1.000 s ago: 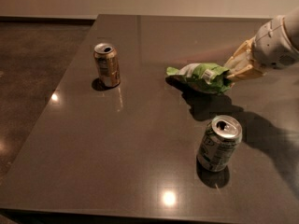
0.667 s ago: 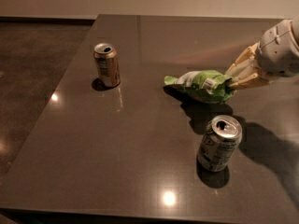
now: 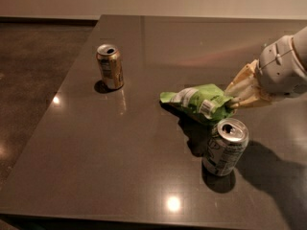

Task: Move green rice chip bag near 7up can

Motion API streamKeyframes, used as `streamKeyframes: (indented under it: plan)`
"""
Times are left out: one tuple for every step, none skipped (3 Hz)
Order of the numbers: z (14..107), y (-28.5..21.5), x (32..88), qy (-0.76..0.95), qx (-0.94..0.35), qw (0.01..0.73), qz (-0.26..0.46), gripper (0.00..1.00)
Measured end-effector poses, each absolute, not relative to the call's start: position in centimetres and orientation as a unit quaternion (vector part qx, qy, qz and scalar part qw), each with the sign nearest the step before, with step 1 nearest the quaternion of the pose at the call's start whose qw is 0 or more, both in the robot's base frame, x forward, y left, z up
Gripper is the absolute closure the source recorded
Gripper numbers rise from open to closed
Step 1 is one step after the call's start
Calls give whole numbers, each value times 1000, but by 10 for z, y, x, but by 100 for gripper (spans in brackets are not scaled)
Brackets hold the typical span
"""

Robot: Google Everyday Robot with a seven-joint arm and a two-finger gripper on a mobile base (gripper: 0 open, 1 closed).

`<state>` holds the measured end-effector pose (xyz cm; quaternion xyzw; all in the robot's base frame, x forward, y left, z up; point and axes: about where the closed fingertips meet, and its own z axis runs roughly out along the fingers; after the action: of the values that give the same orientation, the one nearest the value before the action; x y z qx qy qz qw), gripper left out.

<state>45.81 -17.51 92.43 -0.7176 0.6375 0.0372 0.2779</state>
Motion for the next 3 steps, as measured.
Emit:
streamKeyframes:
  plan:
    - [921,-168,452,633,-723,275,42,51]
    - [919,-164,451,633,-721,277,46,28]
    - [920,-162,450,633,-722,277,45,4]
